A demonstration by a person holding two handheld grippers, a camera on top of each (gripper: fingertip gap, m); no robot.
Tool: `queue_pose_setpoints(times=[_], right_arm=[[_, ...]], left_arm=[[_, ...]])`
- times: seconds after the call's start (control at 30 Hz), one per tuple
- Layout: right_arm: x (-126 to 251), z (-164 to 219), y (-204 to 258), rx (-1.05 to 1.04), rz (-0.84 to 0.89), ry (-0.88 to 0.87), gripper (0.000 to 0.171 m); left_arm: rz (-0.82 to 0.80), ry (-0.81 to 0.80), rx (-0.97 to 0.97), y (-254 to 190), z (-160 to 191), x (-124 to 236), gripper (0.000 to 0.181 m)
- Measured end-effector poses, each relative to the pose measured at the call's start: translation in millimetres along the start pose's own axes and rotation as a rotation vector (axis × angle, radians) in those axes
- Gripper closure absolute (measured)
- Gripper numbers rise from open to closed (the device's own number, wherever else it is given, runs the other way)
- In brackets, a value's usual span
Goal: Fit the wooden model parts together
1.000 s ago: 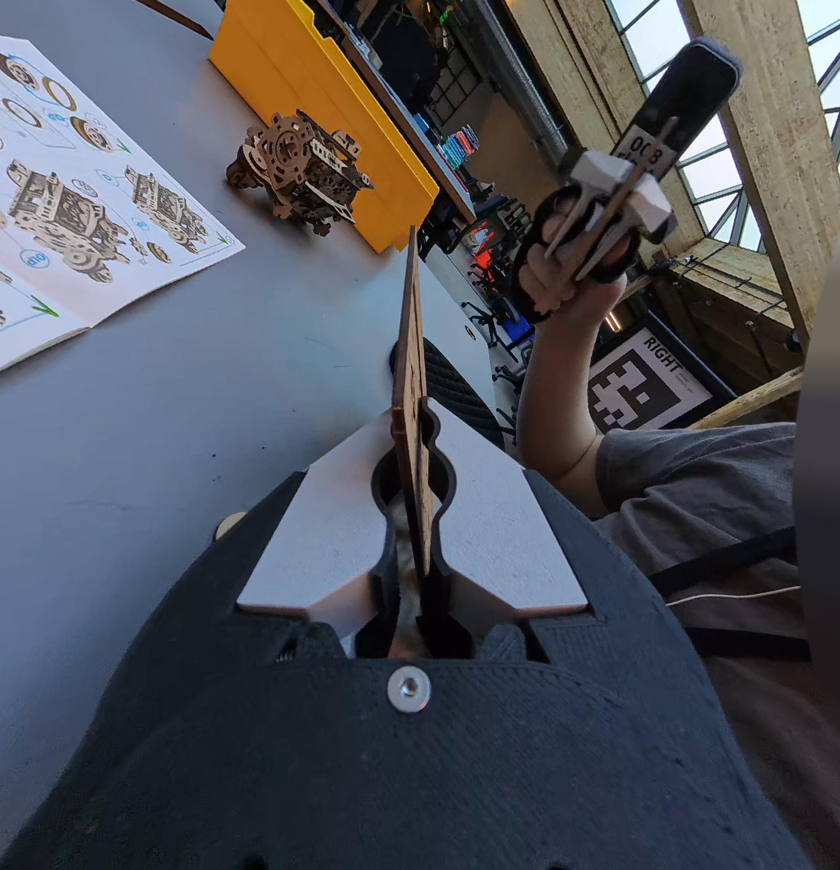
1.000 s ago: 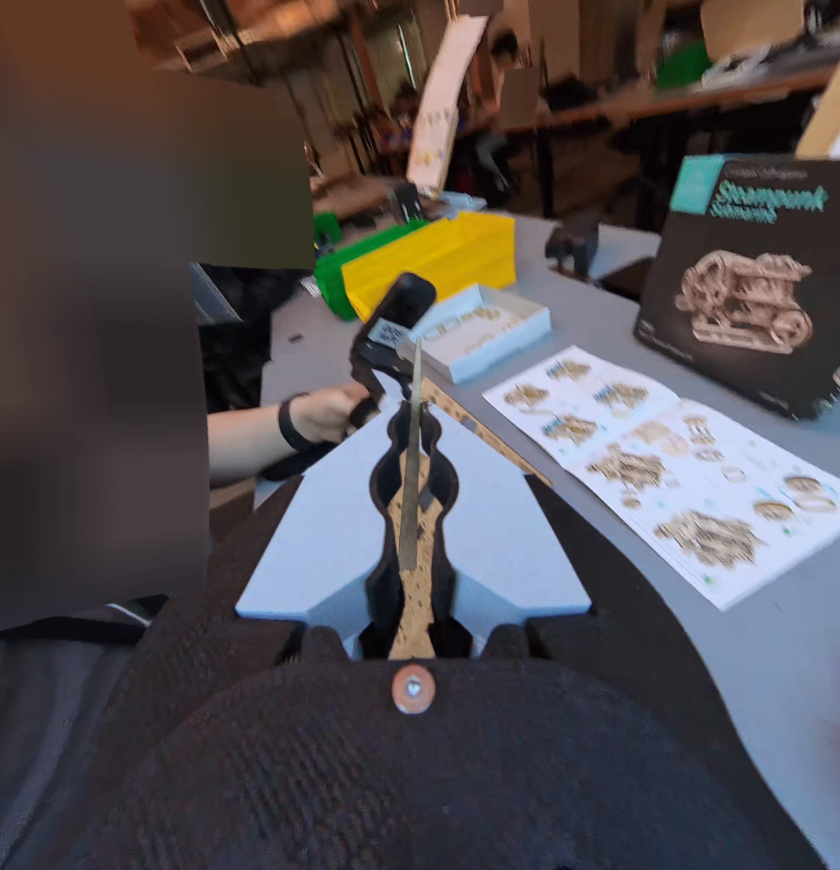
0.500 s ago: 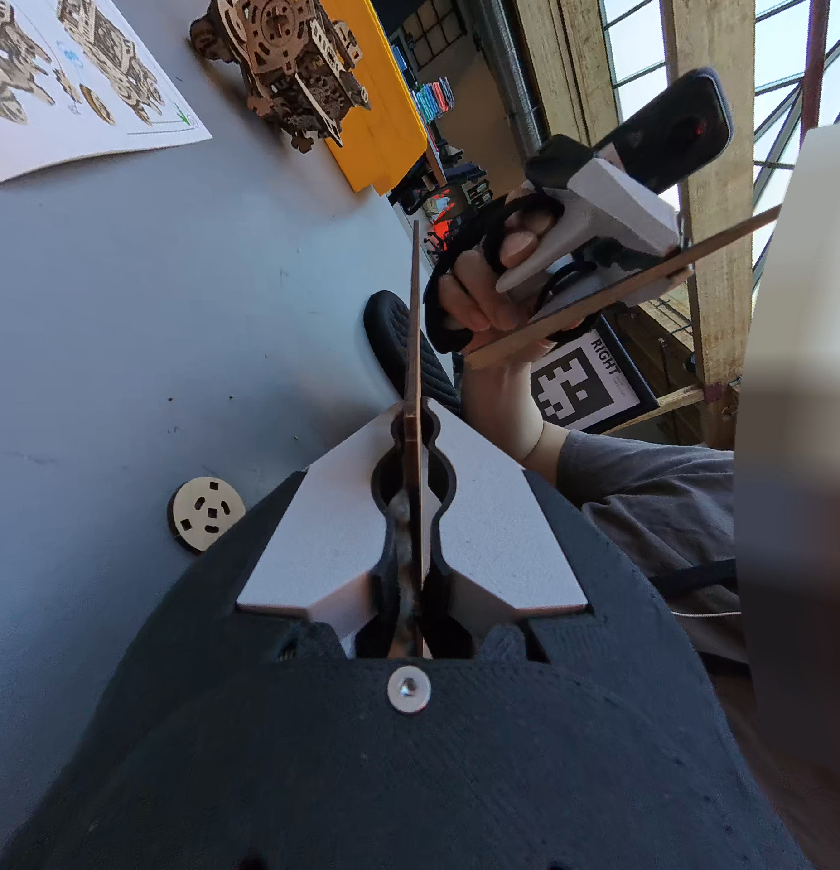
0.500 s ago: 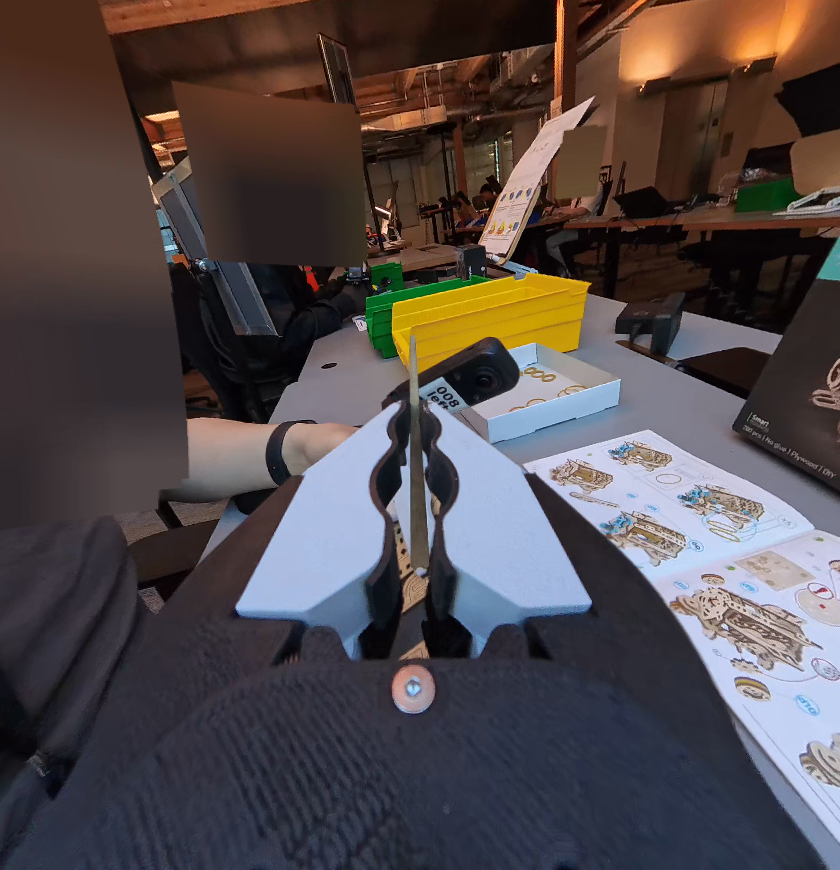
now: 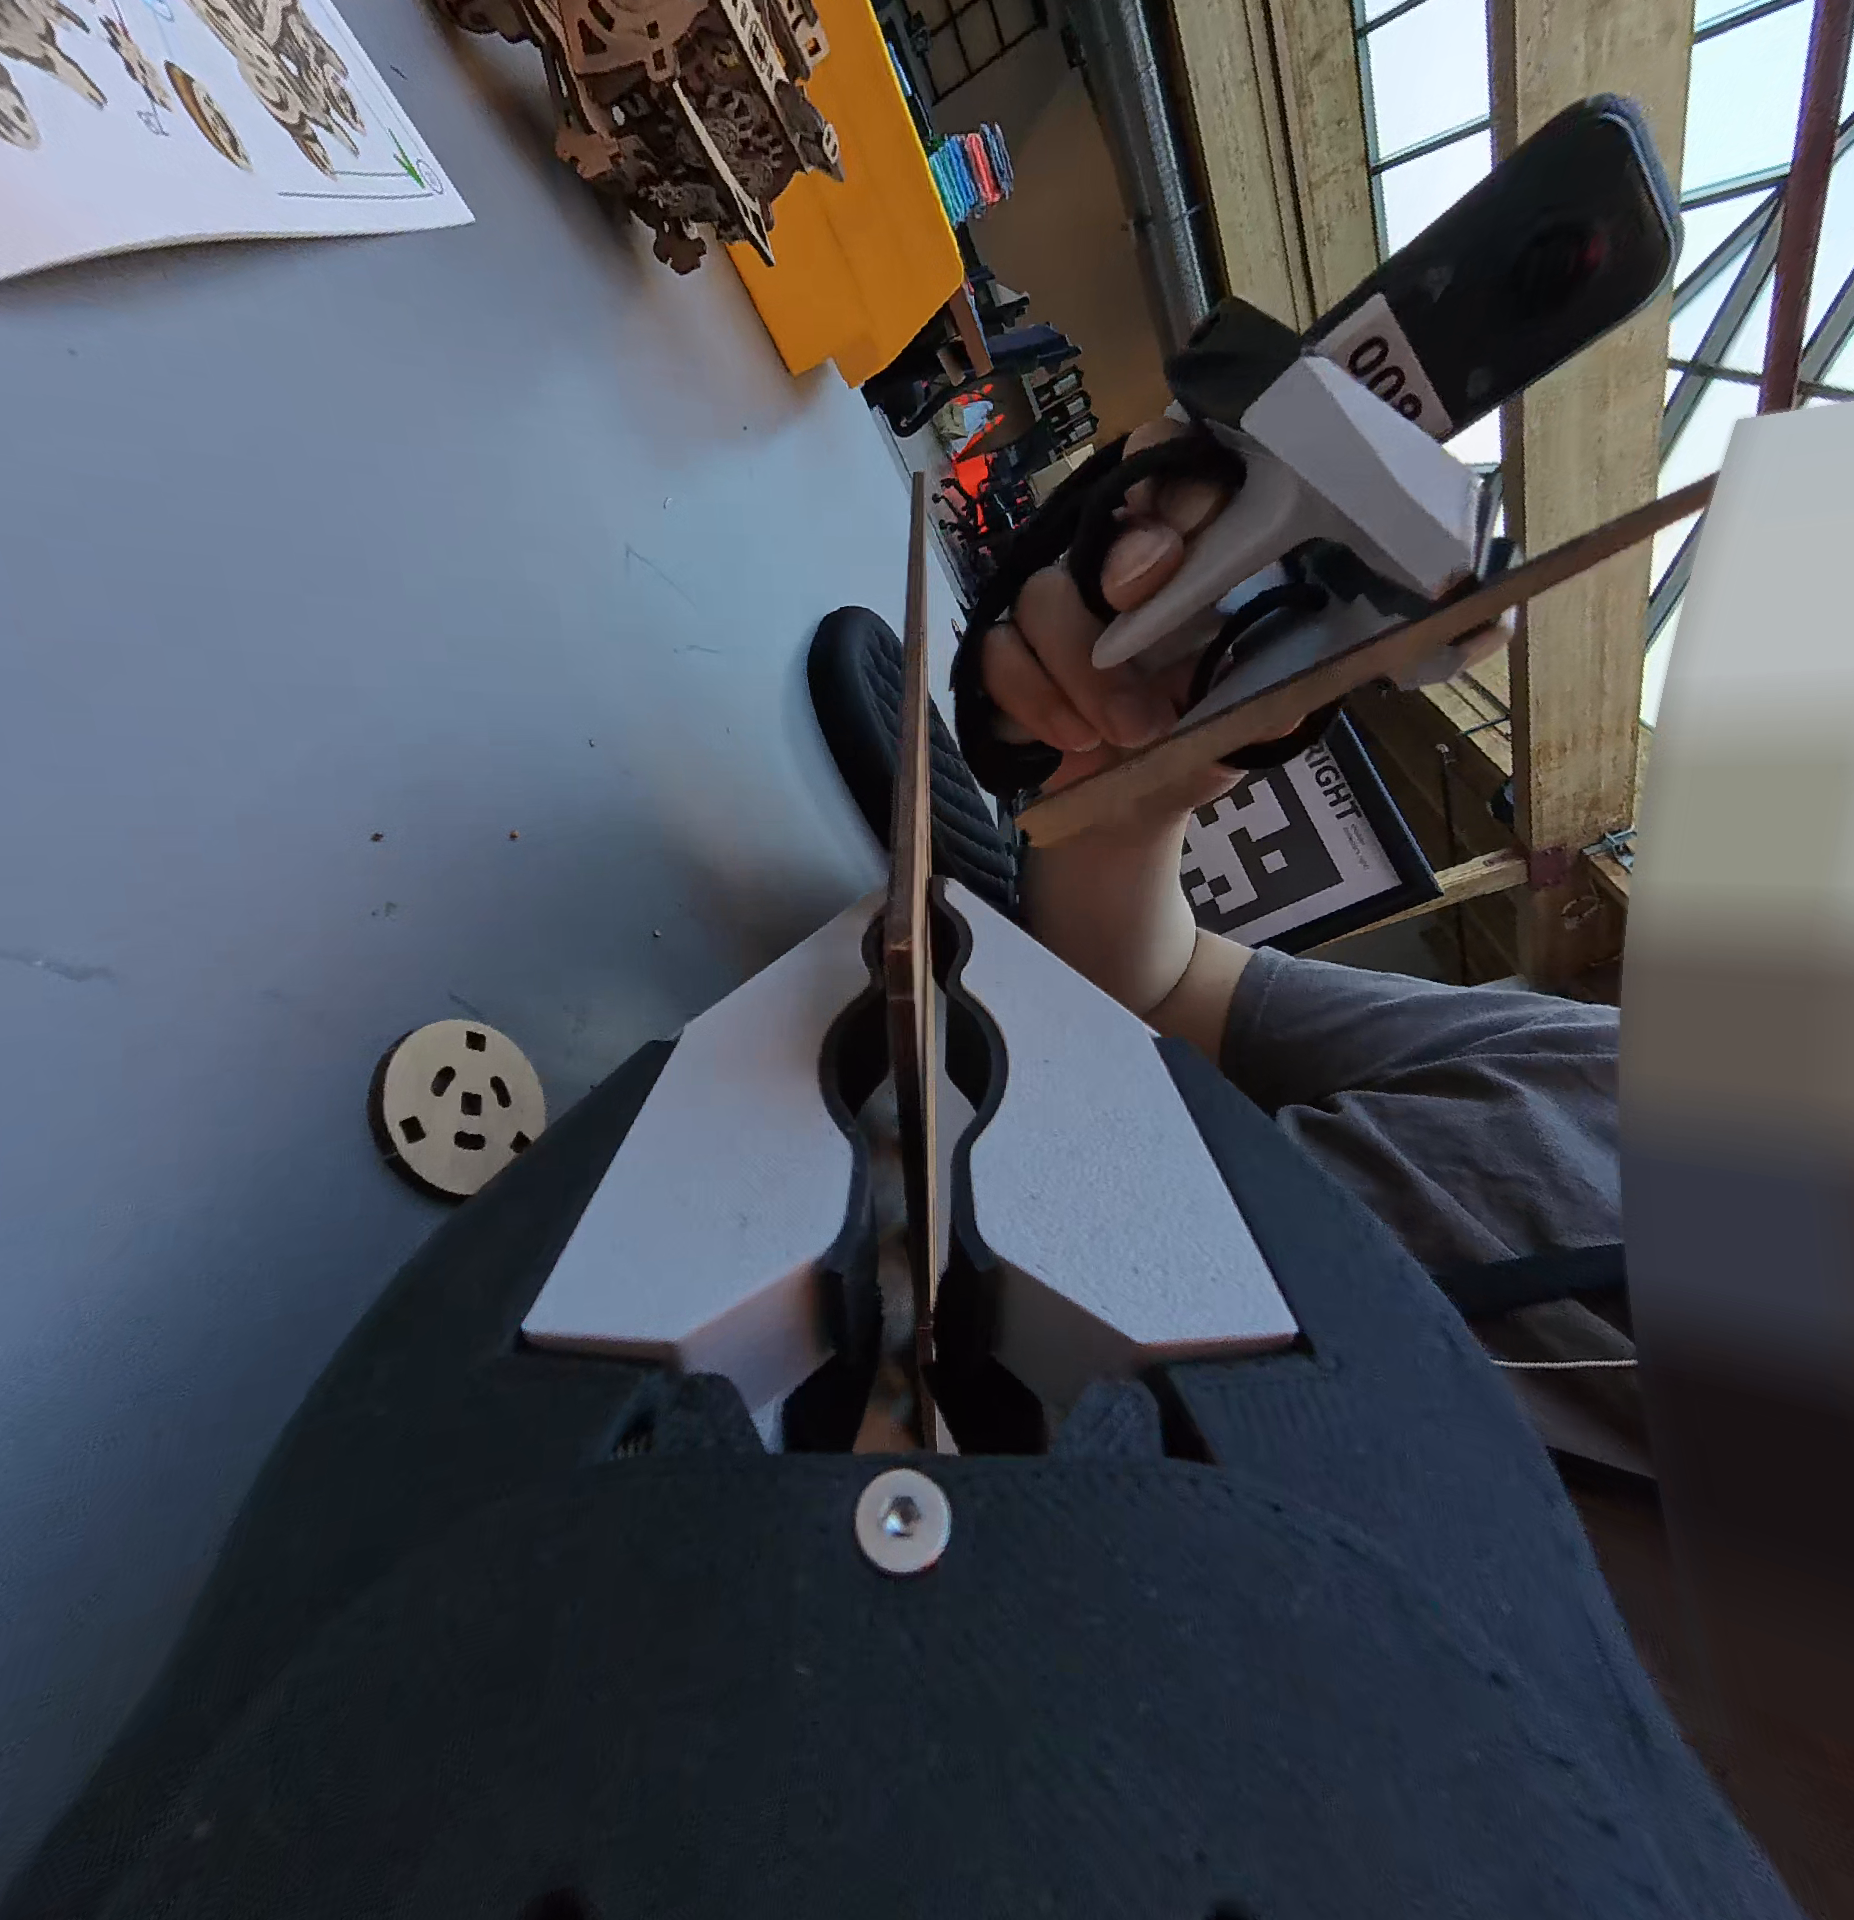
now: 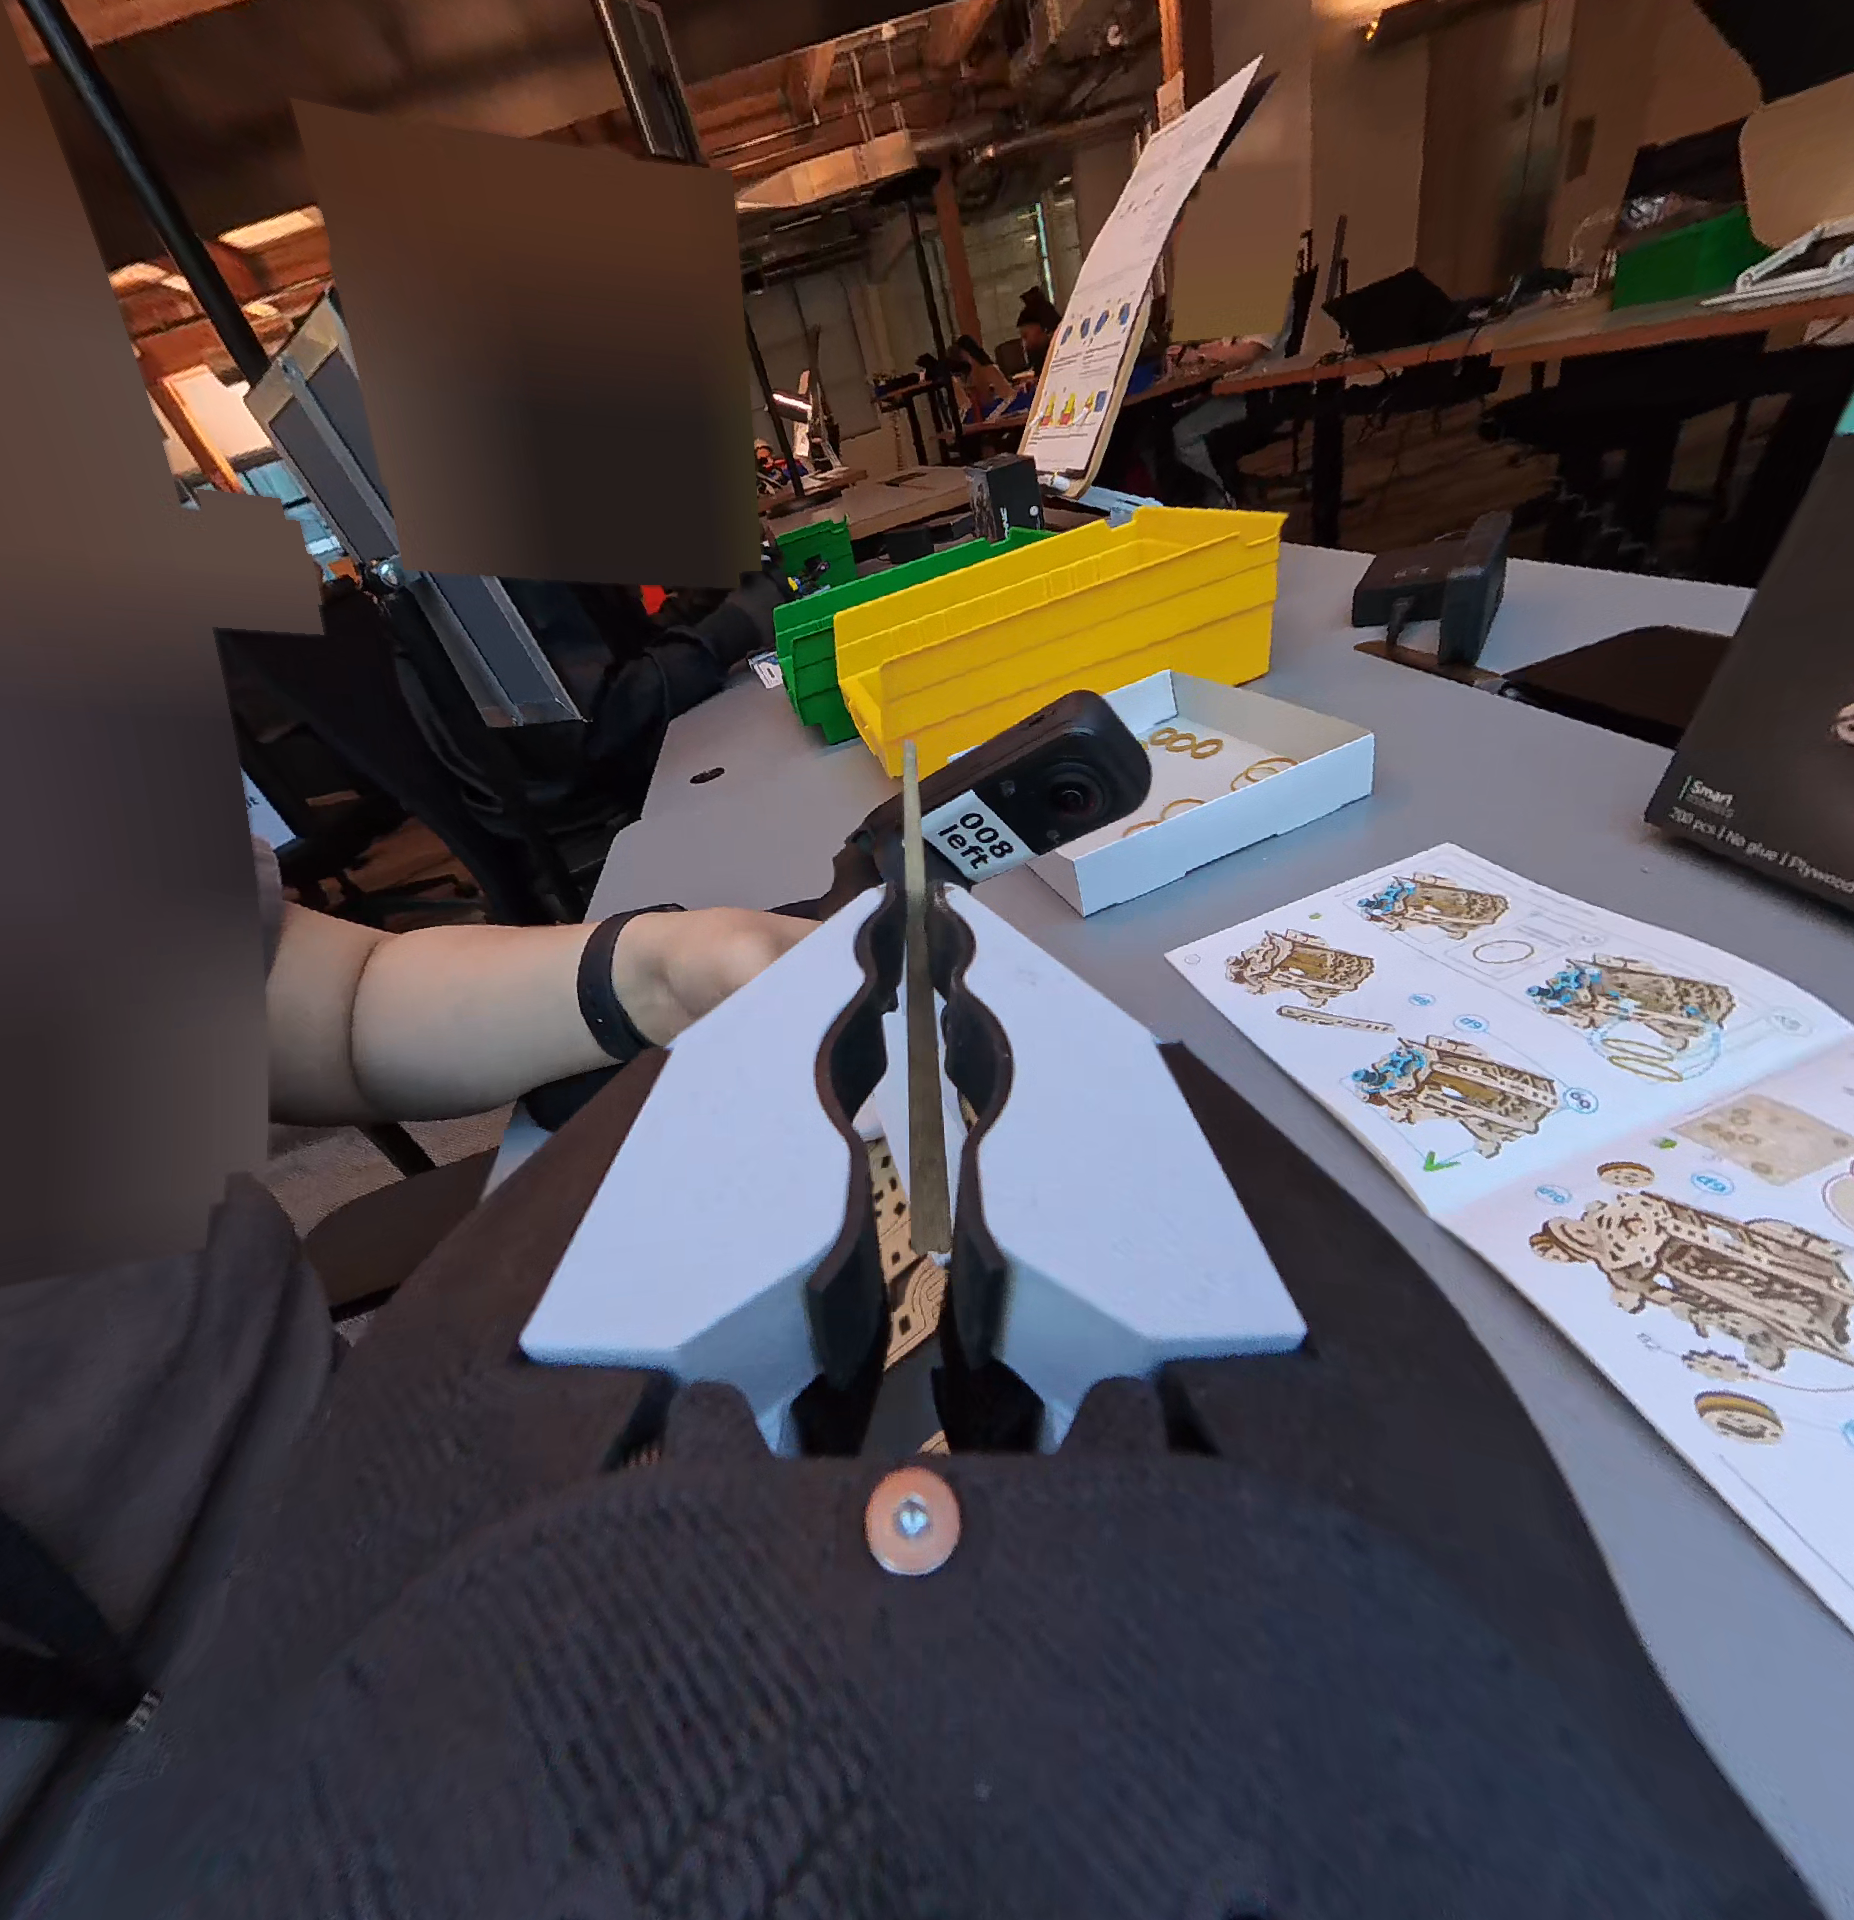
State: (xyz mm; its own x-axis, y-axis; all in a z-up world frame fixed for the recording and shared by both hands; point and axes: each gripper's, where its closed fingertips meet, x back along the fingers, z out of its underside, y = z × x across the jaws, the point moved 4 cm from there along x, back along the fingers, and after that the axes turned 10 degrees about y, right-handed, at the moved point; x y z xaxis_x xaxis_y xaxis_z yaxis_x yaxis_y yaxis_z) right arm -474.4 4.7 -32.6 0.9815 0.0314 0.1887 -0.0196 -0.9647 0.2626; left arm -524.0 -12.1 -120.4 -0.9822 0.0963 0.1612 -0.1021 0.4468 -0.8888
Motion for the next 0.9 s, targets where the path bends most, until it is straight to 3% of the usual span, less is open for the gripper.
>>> queue_pose_setpoints(times=[0.13, 0.3, 0.43, 0.53, 0.67, 0.77, 0.9], right_arm=[[16.9, 0.6, -7.1, -0.094, -0.010, -0.069, 0.169], [29.7, 19.8, -20.1, -0.238, -0.037, -0.107, 0.169], [33.3, 31.0, -25.7, -0.308, -0.040, -0.124, 0.169], [31.1, 38.5, -30.3, -0.339, -0.025, -0.100, 0.169], [31.6, 47.9, -36.9, -0.360, 0.025, -0.029, 0.168], [41.2, 51.1, -41.8, -0.365, 0.072, -0.033, 0.169], [50.8, 64.0, -47.5, -0.435, 0.095, -0.032, 0.169]], left_arm=[[-0.072, -0.002, -0.050, 0.8, -2.4, 0.2, 0.153], [-0.427, 0.043, -0.272, 11.7, -4.5, 2.8, 0.119], [-0.396, 0.071, -0.308, 1.7, -0.7, -8.8, 0.113], [-0.459, 0.207, -0.227, 14.3, 9.5, -16.5, 0.115], [-0.487, 0.329, -0.122, 7.9, 4.1, -30.6, 0.102], [-0.567, 0.395, -0.073, 5.4, -6.6, -38.4, 0.112], [-0.566, 0.487, 0.038, -1.2, -13.9, -41.4, 0.107]])
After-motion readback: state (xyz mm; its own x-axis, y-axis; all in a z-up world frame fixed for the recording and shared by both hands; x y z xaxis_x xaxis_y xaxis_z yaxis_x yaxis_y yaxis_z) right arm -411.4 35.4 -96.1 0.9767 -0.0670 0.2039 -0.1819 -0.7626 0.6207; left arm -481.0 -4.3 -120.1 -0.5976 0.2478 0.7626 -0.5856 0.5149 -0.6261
